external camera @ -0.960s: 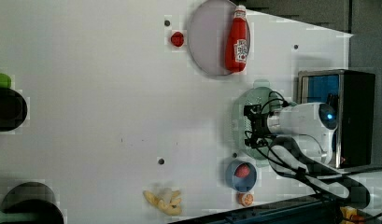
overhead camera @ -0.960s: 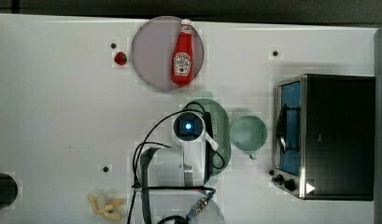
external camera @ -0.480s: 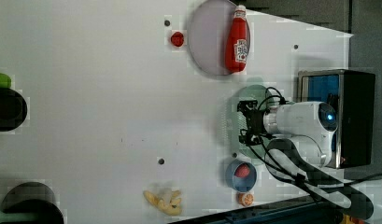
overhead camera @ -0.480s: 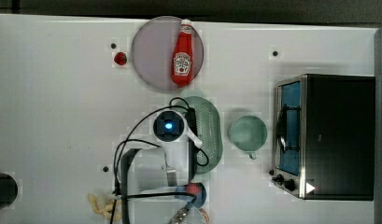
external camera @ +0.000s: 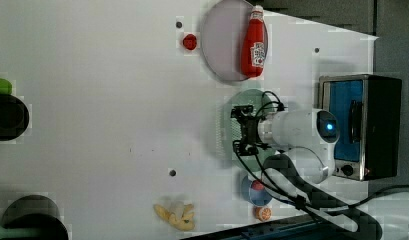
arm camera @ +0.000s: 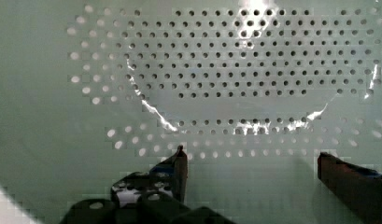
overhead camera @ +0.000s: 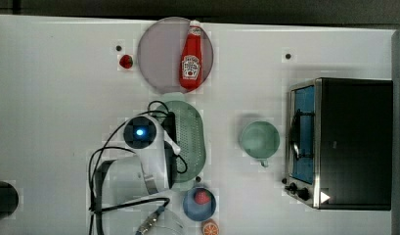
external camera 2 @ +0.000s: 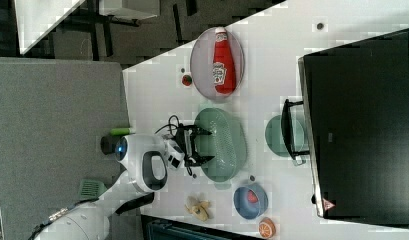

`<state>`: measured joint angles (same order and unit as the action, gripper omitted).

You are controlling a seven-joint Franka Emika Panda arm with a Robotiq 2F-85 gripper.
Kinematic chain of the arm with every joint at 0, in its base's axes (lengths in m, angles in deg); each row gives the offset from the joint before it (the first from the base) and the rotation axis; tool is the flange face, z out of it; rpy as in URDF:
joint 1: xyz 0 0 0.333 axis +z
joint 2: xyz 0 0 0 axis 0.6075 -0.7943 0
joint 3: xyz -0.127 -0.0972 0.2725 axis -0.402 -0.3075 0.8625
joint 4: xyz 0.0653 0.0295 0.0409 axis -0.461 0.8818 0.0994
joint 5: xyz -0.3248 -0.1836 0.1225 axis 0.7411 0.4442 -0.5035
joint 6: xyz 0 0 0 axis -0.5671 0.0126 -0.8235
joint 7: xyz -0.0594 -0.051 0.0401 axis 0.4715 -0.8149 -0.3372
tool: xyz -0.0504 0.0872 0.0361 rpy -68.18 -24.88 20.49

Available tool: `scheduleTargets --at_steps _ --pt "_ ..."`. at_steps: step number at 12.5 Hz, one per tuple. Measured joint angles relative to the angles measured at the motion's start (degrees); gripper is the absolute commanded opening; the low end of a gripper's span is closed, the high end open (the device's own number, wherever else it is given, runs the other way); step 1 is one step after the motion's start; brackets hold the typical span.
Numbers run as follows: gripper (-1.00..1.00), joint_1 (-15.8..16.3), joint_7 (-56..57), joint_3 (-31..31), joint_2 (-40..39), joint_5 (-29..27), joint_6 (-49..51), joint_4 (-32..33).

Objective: Drag strainer right to left.

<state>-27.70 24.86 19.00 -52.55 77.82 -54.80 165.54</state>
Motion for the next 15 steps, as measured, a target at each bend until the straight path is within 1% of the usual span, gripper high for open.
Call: scheduleTargets --at_steps 1,3,5,7,9,12,13,15 --pt "1.0 0.7 -0.6 0.8 -0.6 -1.4 0.1 -0.6" --pt "1.0 3.6 -1.9 0.4 -2.5 -6.5 0.5 -2.8" --pt "1.0 5.7 -2.0 0.4 -3.4 -8.6 0.5 -2.8" --pt "1.0 8.0 -2.7 0.1 -3.9 -8.1 1.3 -4.1" --pt "1.0 10.6 -4.9 -0.1 -5.1 -9.5 1.0 -5.9" --pt "1.0 13.1 -7.8 1.0 -7.1 -9.3 0.9 -8.8" --pt "1.0 13.3 -8.3 1.6 -7.3 -9.2 1.7 -9.3" --pt "1.0 15.4 -8.6 0.9 -7.2 -8.8 2.2 -10.0"
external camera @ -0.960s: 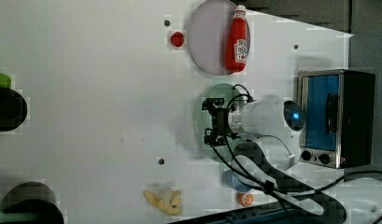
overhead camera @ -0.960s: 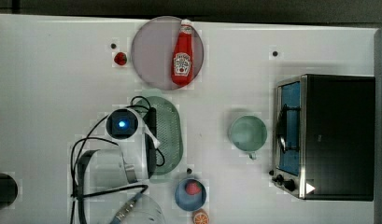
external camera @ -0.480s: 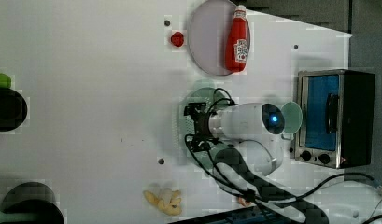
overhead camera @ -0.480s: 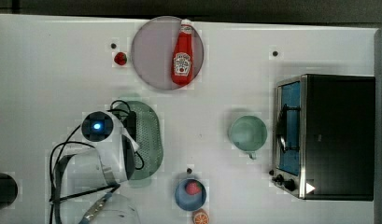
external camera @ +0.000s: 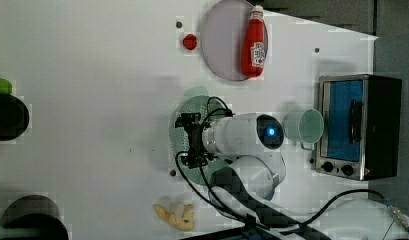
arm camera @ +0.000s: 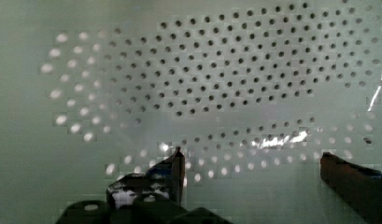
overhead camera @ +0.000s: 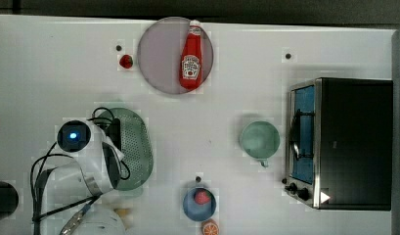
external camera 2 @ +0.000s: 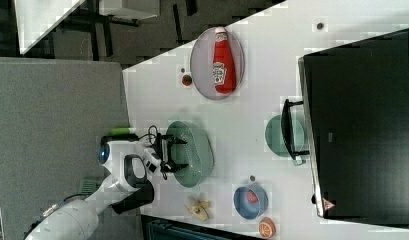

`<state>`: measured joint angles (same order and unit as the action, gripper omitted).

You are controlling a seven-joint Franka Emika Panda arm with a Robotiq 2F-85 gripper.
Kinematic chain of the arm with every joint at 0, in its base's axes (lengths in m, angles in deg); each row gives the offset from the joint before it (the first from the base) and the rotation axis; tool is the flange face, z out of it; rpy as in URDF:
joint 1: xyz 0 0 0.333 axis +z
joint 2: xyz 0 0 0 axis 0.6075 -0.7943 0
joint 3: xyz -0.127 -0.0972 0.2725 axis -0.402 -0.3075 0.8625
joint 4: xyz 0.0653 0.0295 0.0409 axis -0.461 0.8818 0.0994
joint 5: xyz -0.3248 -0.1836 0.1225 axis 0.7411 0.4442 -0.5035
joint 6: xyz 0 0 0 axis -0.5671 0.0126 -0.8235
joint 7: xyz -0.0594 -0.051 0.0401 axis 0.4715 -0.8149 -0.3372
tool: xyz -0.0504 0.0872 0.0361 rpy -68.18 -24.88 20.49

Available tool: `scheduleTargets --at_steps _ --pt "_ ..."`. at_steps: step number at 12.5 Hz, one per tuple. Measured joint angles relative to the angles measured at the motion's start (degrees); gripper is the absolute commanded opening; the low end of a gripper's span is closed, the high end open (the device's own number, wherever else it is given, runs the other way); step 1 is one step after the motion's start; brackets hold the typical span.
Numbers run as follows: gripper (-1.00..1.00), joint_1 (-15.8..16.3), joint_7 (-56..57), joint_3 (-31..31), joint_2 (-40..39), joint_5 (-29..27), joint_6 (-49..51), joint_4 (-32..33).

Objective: Drag strainer right to left.

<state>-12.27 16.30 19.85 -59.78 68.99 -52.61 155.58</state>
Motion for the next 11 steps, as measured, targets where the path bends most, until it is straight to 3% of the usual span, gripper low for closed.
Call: scheduleTargets --at_steps 8,11 --pt "1.0 4.2 -2.6 -1.1 -2.6 -4.9 1.5 -3.7" --pt "1.0 4.9 -5.0 1.0 -6.6 -5.3 0.3 -9.8"
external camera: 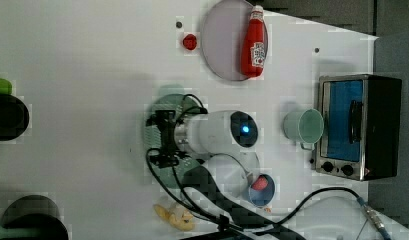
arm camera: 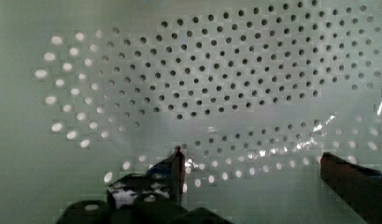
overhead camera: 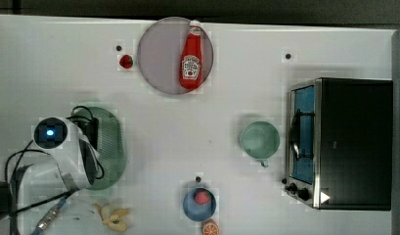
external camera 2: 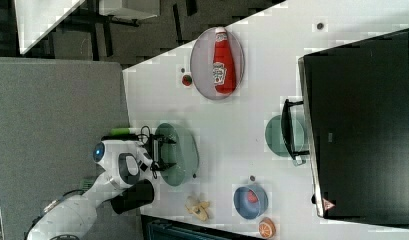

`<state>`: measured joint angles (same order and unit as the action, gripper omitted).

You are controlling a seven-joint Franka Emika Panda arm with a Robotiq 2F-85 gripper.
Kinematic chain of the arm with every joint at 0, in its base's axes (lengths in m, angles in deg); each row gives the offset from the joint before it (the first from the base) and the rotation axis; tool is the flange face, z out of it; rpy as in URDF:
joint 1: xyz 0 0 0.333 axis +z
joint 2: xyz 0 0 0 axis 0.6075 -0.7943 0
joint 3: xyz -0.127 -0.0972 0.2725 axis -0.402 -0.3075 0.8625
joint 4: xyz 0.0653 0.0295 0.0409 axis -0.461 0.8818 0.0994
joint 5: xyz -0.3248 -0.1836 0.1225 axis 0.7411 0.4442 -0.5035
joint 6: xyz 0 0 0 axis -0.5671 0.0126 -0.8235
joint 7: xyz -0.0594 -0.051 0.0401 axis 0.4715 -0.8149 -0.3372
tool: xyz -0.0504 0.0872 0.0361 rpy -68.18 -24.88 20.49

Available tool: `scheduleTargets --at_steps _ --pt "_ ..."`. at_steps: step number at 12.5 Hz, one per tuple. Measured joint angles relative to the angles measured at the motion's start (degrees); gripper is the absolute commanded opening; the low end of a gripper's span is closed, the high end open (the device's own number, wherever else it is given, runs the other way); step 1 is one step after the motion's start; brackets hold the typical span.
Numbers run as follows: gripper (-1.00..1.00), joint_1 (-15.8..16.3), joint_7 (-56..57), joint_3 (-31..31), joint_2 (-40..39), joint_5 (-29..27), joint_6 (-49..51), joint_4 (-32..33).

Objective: Drag strainer right to left.

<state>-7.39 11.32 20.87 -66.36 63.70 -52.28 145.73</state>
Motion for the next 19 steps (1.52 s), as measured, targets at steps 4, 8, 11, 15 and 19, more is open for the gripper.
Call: scheduleTargets --at_steps 4,8,11,15,19 --pt "1.0 3.7 -1.9 -0.2 -2.3 -2.8 0.6 -4.2" --pt "1.0 4.4 -2.2 0.7 -2.3 0.2 1.6 -5.3" --pt "1.0 6.2 0.5 -2.3 -0.6 1.4 8.1 -4.9" --pt "1.0 7.4 14.4 -9.2 11.6 6.8 18.9 -3.4" --pt "1.0 7.7 35.8 -23.3 30.5 8.1 30.6 -6.9"
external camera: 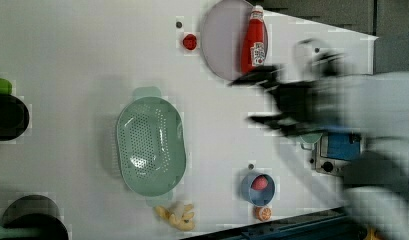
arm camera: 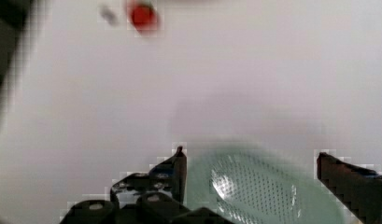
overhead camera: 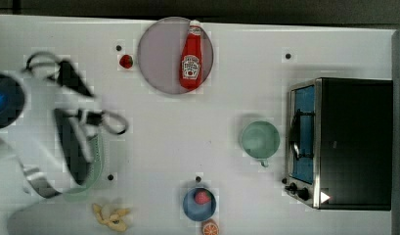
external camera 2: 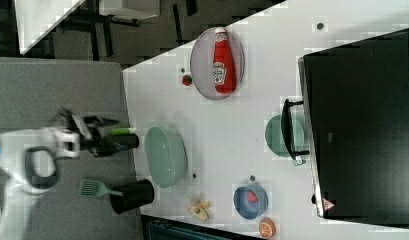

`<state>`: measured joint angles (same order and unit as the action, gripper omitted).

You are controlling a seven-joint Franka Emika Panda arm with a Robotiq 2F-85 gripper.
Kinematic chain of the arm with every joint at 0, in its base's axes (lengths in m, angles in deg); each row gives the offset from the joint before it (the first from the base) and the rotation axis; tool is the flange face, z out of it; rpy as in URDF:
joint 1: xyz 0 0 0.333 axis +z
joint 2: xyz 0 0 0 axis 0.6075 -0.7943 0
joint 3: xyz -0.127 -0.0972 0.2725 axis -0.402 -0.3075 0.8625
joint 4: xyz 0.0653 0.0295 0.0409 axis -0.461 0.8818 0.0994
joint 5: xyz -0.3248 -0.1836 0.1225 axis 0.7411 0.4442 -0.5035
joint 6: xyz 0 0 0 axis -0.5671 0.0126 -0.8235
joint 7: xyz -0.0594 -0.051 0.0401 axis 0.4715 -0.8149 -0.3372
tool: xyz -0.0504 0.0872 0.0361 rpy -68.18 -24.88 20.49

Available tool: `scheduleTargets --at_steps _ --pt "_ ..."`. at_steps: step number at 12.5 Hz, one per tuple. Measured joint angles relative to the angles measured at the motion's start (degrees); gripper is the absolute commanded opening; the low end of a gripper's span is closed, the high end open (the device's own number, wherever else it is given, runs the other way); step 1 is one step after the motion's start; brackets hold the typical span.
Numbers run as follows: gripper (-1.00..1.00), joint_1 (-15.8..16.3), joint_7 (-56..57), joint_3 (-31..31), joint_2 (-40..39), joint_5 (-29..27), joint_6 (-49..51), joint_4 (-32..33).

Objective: Drag strainer right to left.

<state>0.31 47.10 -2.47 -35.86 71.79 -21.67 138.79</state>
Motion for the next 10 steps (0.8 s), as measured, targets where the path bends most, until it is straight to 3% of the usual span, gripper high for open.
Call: scheduleTargets --at_steps 3,6,8,10 --pt "1.0 -2.0 16.5 -13.0 10.7 7.7 8.8 -4.4" --pt "1.0 -5.9 31.0 -24.5 15.6 10.3 17.1 -5.5" --pt "1.0 -10.0 35.0 -28.0 16.9 11.6 19.8 -5.1" --pt "1.0 -11.5 36.3 -29.5 17.0 13.6 19.8 -5.1"
